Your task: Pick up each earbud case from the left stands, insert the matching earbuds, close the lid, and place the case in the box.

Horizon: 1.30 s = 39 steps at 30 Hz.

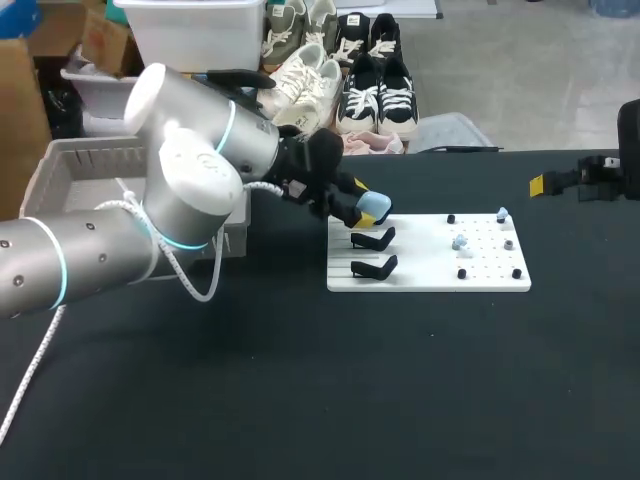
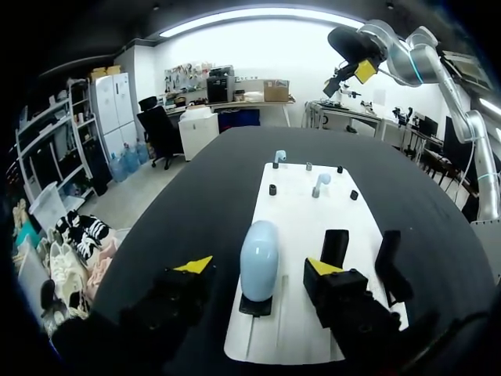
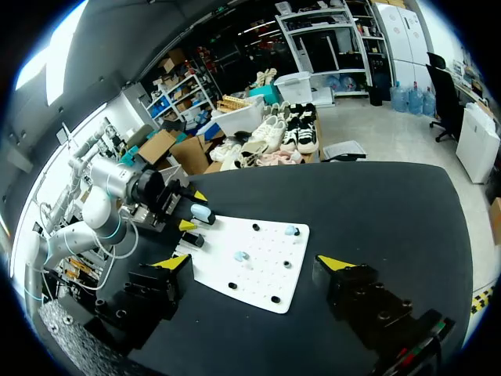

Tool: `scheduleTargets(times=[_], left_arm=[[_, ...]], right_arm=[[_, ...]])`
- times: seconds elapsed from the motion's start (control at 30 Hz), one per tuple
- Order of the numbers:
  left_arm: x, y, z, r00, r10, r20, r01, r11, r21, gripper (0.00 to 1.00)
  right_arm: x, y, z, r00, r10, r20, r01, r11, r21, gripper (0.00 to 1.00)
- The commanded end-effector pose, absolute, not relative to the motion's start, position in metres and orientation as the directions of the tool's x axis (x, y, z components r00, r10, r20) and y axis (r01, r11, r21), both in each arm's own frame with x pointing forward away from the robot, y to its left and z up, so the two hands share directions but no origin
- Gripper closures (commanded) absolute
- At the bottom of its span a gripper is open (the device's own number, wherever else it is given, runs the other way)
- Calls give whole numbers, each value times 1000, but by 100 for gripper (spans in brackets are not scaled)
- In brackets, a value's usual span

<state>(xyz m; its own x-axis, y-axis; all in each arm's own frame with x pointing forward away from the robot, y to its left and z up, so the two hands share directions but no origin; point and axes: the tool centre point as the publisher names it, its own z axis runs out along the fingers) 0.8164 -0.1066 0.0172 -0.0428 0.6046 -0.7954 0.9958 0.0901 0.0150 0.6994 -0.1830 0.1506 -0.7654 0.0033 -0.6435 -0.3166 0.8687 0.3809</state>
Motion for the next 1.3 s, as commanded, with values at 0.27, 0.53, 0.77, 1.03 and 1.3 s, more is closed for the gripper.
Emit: scheduleTargets(times=[0.27,0.53,0.77,1.03,1.3], left_arm=[[821,-108,16,-44,600,-799,997,79,5,36],[820,-109,15,-48,603,-796,997,75,-3,40],[821,-109,14,-48,603,-796,997,75,-3,46],[821,-109,13,-52,603,-796,997,77,-6,50],[821,-109,13,-52,601,-798,997,77,-7,53]], right_arm=[[700,-185,150,-766,1,-643,-322,865,384,0],[700,-185,150,-766,1,-643,-322,865,384,0],[700,-185,150,-766,1,-643,-322,865,384,0],[700,-185,150,-766,1,-643,-322,865,384,0],[700,-185,150,-766,1,-643,-322,865,384,0]])
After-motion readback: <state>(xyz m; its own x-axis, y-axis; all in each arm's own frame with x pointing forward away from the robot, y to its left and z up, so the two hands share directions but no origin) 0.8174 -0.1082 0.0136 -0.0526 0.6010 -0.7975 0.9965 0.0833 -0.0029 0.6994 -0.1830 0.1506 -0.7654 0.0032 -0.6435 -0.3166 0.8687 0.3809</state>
